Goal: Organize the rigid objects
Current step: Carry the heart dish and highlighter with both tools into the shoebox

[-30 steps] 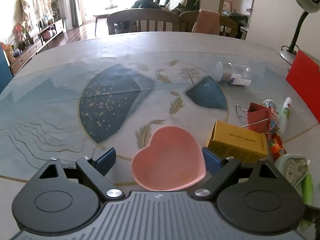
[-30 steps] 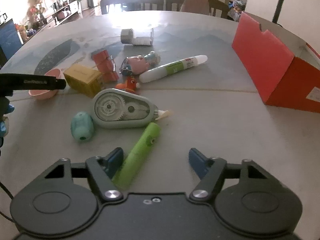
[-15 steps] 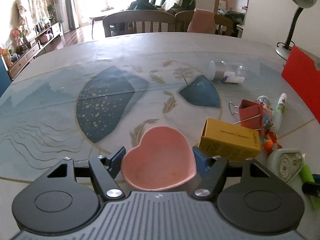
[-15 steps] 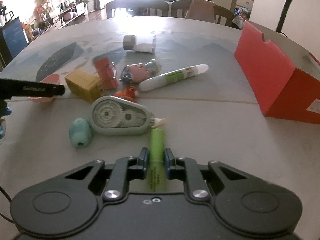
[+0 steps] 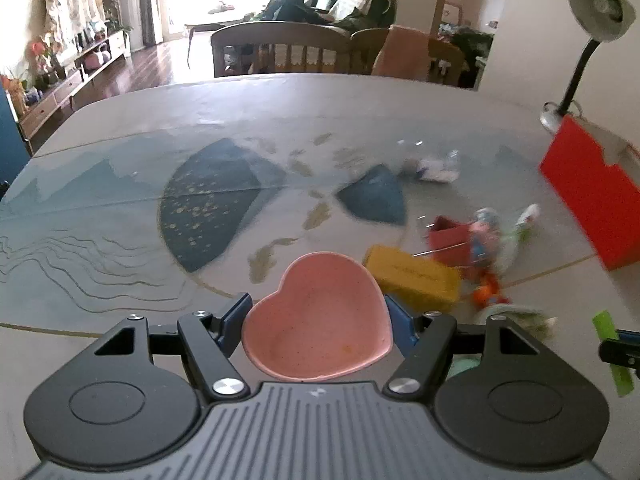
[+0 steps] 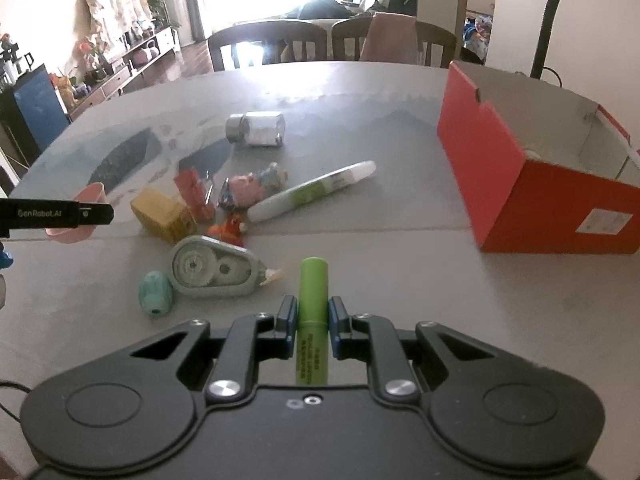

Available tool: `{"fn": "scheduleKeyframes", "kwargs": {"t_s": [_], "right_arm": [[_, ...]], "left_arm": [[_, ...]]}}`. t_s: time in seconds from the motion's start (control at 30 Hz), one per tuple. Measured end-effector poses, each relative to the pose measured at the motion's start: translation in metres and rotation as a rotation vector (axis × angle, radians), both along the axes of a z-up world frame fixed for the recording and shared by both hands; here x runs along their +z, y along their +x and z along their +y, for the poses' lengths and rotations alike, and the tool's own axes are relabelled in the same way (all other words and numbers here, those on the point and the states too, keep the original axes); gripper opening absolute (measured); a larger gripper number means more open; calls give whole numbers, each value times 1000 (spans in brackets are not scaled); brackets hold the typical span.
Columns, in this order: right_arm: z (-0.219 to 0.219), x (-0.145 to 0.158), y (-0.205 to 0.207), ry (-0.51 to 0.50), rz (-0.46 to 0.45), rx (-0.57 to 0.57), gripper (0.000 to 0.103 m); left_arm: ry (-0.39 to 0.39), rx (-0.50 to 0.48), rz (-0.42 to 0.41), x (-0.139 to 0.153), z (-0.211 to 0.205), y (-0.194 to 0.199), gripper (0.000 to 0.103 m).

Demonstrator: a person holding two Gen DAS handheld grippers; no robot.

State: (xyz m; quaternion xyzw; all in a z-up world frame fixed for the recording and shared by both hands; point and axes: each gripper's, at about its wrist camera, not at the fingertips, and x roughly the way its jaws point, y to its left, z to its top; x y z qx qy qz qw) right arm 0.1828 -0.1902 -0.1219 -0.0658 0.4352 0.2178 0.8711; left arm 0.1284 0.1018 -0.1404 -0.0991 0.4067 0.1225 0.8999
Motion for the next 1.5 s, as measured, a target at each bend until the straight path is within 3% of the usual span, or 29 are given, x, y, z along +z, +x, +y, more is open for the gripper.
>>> {"fn": "scheduleKeyframes", "kwargs": {"t_s": [0.37, 0.8, 1.1, 1.5], "right_arm": [[-41, 45, 28, 43, -18, 15, 15], [-106, 84, 87, 80, -127, -36, 15], [-153, 84, 134, 66, -160, -95, 15], [-203, 61, 189, 30, -128, -167, 15]], "left_arm": [[-67, -61, -2, 48, -47, 19, 71], [-91, -169, -70, 99, -126, 76, 71], [-79, -253, -81, 110, -189, 132, 71], [-47, -365, -50, 103, -270, 207, 72]]}}
